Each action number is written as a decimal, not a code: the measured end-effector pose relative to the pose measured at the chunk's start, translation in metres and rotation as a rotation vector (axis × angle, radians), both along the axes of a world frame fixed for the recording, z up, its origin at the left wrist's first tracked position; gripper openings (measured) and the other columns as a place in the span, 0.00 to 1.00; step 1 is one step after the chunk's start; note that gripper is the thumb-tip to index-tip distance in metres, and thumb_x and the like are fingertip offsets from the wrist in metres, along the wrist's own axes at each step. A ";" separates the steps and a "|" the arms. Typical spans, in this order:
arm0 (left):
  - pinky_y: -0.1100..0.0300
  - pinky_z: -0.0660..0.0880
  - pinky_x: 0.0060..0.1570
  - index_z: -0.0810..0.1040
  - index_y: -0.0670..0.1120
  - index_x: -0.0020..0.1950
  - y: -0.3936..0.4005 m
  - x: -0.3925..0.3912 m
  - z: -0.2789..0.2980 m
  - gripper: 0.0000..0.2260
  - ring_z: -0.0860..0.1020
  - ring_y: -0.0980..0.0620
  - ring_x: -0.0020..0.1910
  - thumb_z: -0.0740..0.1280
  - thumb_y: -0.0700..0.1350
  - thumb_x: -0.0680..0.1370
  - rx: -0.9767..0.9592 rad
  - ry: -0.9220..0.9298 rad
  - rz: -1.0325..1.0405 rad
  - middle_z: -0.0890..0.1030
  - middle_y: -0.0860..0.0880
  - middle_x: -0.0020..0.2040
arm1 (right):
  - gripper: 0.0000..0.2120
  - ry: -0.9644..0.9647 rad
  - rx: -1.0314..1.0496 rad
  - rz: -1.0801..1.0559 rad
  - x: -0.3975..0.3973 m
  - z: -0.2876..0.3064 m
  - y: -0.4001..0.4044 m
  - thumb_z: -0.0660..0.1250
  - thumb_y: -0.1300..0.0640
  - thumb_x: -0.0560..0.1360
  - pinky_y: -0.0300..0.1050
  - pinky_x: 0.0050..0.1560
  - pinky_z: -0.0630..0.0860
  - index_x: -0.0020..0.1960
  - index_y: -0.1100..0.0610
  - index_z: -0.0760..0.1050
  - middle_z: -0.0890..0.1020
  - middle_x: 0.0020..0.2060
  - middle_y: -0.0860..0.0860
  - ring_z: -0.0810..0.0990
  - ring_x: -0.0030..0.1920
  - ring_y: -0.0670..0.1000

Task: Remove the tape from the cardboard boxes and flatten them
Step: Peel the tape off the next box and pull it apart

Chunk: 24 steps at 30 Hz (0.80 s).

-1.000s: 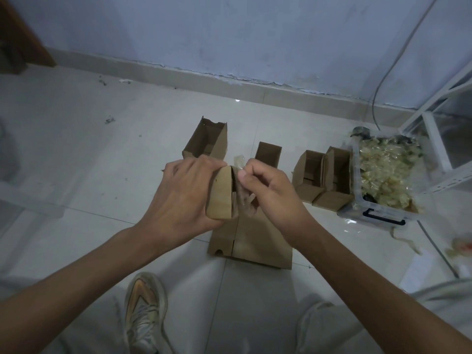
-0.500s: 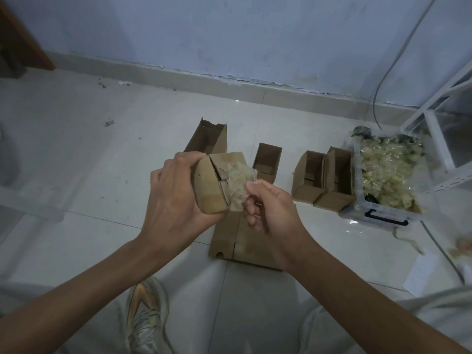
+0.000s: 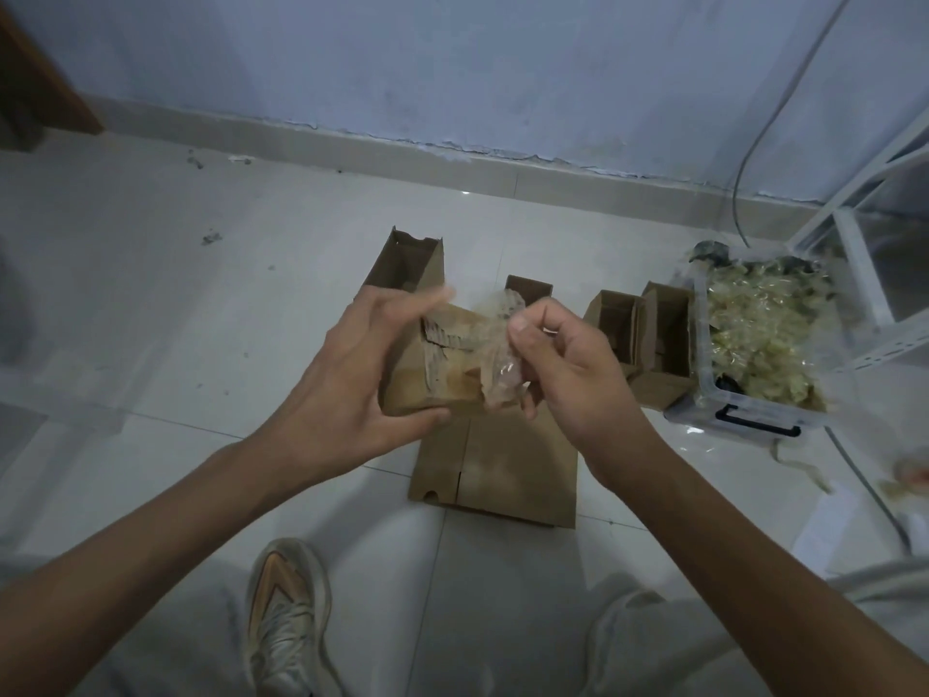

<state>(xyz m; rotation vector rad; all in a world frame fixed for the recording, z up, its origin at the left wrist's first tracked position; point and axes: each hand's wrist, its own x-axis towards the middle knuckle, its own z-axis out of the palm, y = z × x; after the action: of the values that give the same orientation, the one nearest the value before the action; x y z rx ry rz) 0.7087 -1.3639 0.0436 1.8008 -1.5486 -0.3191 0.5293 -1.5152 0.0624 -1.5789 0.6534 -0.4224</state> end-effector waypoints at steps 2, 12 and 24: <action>0.46 0.79 0.58 0.71 0.56 0.72 -0.001 0.001 0.003 0.32 0.72 0.50 0.67 0.78 0.55 0.70 0.001 -0.089 0.015 0.69 0.50 0.67 | 0.11 -0.010 0.066 0.001 -0.001 0.000 -0.004 0.59 0.57 0.87 0.42 0.26 0.73 0.59 0.66 0.73 0.85 0.37 0.53 0.84 0.30 0.50; 0.46 0.81 0.54 0.75 0.54 0.68 0.004 0.001 0.002 0.29 0.72 0.51 0.66 0.80 0.58 0.69 0.029 -0.247 0.017 0.70 0.51 0.68 | 0.14 0.006 0.466 0.023 -0.001 -0.011 -0.008 0.58 0.63 0.87 0.40 0.35 0.71 0.62 0.58 0.81 0.80 0.42 0.57 0.74 0.34 0.47; 0.46 0.82 0.52 0.75 0.53 0.67 0.004 0.011 0.009 0.30 0.73 0.50 0.64 0.80 0.56 0.69 -0.021 -0.231 0.061 0.71 0.49 0.67 | 0.19 -0.038 0.275 0.285 -0.007 -0.006 -0.018 0.69 0.66 0.77 0.42 0.49 0.78 0.67 0.56 0.81 0.81 0.52 0.58 0.79 0.49 0.50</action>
<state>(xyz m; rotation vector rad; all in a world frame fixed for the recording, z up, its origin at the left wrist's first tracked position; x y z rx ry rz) 0.7192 -1.3594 0.0526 1.9174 -1.6420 -0.0668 0.5227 -1.5335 0.0563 -1.3719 0.4281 -0.1422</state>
